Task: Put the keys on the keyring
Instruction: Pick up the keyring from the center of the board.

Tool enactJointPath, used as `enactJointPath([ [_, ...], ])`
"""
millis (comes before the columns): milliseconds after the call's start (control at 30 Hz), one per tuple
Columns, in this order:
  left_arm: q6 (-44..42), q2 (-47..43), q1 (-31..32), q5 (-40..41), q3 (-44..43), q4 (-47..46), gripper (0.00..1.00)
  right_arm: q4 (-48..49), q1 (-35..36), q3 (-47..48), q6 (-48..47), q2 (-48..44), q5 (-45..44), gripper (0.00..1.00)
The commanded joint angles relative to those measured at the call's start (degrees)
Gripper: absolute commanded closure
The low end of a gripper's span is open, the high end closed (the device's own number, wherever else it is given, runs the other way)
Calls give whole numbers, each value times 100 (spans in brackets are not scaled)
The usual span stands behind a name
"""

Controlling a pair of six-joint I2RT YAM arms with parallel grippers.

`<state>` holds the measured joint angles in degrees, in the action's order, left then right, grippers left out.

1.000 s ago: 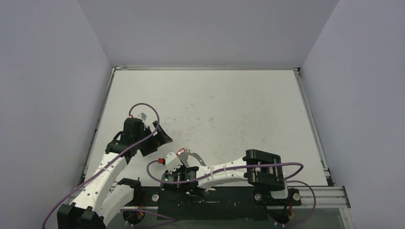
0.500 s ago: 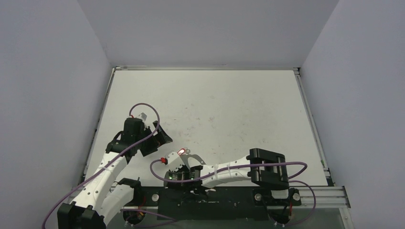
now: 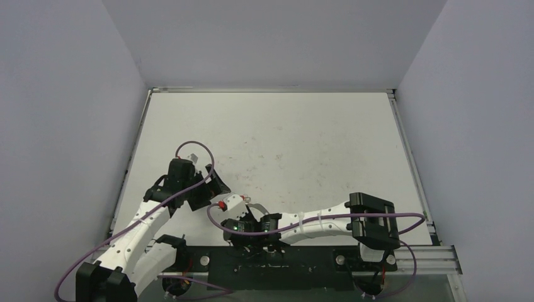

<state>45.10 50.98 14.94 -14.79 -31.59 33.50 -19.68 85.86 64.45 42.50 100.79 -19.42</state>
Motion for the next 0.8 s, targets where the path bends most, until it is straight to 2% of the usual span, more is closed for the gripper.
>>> enactJointPath([
  [0,115,-7,103,85,-13,-230,6,65,115,32,79,-11,23,52],
  [67,117,-26,106,90,-16,-229,6,-41,148,66,76,122,-57,51],
  [167,114,-53,114,84,-13,-227,6,-138,159,64,84,226,-217,57],
  [367,118,-28,150,56,-5,-268,7,-369,159,235,-138,442,-514,58],
  [533,98,-15,158,39,-5,-282,7,-361,168,334,-269,595,-576,70],
  [600,95,-25,158,33,-12,-282,7,-395,167,383,-336,652,-637,78],
  [700,78,-39,174,12,-13,-291,8,-417,175,438,-418,642,-712,96],
  [733,70,-55,182,15,-13,-291,8,-403,175,418,-437,605,-739,100],
  [767,61,-75,191,19,-13,-298,8,-375,167,370,-459,537,-761,100],
])
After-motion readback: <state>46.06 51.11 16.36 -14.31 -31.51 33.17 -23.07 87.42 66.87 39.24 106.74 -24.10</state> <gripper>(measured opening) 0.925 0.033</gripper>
